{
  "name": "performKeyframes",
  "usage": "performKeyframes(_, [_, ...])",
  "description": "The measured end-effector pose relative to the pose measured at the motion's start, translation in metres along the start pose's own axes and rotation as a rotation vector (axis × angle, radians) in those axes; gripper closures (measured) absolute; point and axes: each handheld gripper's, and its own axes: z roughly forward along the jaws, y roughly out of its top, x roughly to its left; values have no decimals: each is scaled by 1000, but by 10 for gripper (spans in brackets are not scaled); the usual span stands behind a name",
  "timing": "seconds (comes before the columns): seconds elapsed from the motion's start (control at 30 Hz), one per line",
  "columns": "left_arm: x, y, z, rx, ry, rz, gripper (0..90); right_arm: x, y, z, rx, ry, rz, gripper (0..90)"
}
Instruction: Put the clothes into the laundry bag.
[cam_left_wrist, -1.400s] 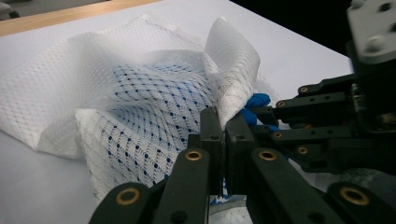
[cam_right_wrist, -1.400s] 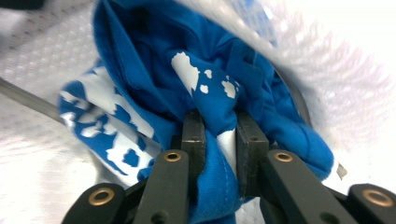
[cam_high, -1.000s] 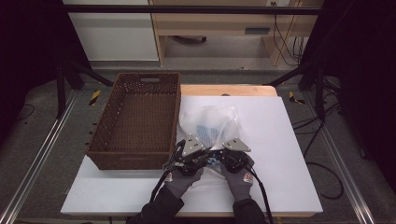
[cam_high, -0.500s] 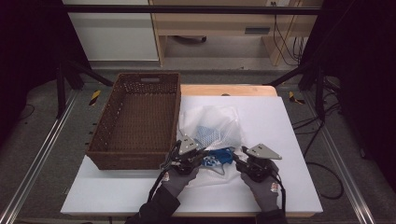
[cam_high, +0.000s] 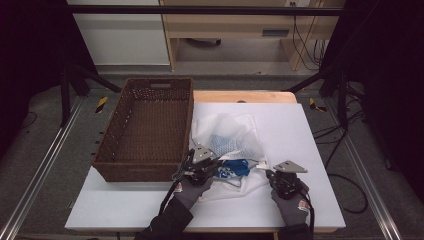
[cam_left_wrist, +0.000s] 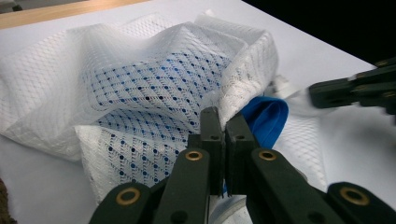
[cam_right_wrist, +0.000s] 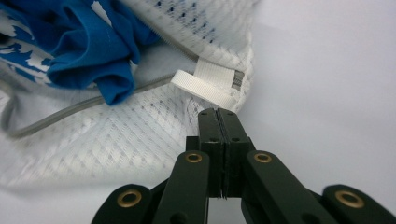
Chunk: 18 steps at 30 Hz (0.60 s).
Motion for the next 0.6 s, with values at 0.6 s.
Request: performKeyframes(0.6, [-8,3,3,3,-11,35,878,28,6,-30,-151,166,-24,614])
